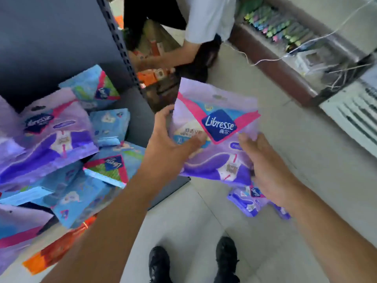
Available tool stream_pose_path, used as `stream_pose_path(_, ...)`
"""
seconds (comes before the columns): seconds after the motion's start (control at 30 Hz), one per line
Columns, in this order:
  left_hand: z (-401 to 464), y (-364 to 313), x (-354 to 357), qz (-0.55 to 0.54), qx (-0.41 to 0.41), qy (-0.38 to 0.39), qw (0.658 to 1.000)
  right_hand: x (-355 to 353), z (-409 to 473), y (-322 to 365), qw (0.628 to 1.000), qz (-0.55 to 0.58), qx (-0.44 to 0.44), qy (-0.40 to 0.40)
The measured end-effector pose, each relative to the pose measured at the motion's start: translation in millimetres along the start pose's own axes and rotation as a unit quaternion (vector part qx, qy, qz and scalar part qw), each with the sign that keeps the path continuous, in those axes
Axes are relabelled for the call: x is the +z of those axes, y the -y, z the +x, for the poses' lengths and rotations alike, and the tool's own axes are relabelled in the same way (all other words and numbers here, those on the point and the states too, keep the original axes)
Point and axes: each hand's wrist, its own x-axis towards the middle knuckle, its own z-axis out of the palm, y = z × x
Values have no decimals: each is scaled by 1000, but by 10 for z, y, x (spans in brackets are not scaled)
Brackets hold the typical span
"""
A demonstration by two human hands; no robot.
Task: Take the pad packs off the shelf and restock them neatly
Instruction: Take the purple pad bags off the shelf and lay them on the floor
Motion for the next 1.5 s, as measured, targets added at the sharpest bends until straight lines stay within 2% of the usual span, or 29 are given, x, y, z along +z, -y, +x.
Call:
stream_pose_path(0.07, -14, 139, 144, 13, 16, 49, 999, -94, -56, -224, 998, -53, 16, -22)
stream_pose_path(0.17, -9, 458, 885, 62, -52, 188, 979, -825, -290, -656, 988, -34, 62, -137)
stream_pose_path(0.27, -37, 935, 1602, 105, -104, 262, 954, -1561, -468, -1193, 972, 16, 103, -210)
stream_pose_path(0.4, -74, 1736, 2552, 154, -163, 292, 930, -2405, -445, -1953, 947, 65, 144, -281)
stream_pose_path(0.57, 87, 2772, 3796, 225, -183, 352, 890, -3485, -132, -3065, 911, 87, 223, -336)
stream_pose_path(0.63, 244, 3134, 4166, 283, -164, 357, 875, -3918, 9, -3508, 897, 76, 238, -365)
stream_pose_path(0.73, 620, 3620, 4462, 376, -110, 320, 862, -4455, 233, -4034, 869, 31, 252, -424)
stream_pose_path(0.8, 863, 3874, 4520, 455, -66, 305, 834, -4668, 407, -4289, 856, 3, 255, -450)
stream_pose_path(0.9, 1147, 4196, 4537, 511, -27, 291, 808, -4788, 785, -4576, 859, -26, 234, -455)
stream_pose_path(1.03, 1399, 4637, 4531, 535, 33, 296, 790, -4647, 1471, -4886, 887, -71, 198, -411)
stream_pose_path(1.2, 1479, 4918, 4518, 547, 15, 319, 774, -4480, 1964, -5185, 904, -130, 245, -324)
stream_pose_path(1.27, 1464, 4875, 4477, 548, 12, 330, 768, -4509, 1966, -5145, 900, -142, 260, -319)
stream_pose_path(1.37, 1444, 4664, 4403, 549, 8, 335, 766, -4542, 1811, -4858, 871, -183, 278, -361)
stream_pose_path(1.43, 1419, 4429, 4332, 558, 21, 332, 761, -4464, 1619, -4580, 860, -255, 239, -371)
stream_pose_path(1.5, 1375, 4137, 4232, 570, 43, 326, 753, -4272, 1379, -4261, 853, -369, 179, -324)
